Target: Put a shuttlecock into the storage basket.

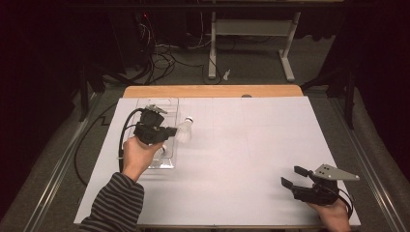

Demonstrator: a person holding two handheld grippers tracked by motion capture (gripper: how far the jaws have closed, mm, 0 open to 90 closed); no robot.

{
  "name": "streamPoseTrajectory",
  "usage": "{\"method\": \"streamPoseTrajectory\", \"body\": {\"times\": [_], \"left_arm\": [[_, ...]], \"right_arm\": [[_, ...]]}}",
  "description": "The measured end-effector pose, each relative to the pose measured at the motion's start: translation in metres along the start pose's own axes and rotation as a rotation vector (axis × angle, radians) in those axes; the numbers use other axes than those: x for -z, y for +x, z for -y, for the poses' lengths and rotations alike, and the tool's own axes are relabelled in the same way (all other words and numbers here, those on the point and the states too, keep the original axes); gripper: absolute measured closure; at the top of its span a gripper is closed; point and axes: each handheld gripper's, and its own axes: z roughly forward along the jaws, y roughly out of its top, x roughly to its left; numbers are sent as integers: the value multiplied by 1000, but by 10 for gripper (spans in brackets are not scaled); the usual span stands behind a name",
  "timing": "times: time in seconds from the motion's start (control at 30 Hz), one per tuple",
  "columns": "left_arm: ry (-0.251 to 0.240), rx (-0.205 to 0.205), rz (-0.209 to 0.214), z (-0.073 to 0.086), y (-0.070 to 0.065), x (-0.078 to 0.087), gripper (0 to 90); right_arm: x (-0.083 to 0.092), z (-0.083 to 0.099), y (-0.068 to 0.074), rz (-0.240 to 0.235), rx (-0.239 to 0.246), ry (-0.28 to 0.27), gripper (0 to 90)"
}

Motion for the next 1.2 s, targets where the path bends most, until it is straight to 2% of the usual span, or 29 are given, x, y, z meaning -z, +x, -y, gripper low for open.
{"method": "streamPoseTrajectory", "body": {"times": [0.8,1.2], "left_arm": [[-17,36,-25,15,15,15,897],[-24,75,-49,27,27,22,897]], "right_arm": [[0,0,0,1,0,0,299],[0,0,0,1,0,0,299]]}}
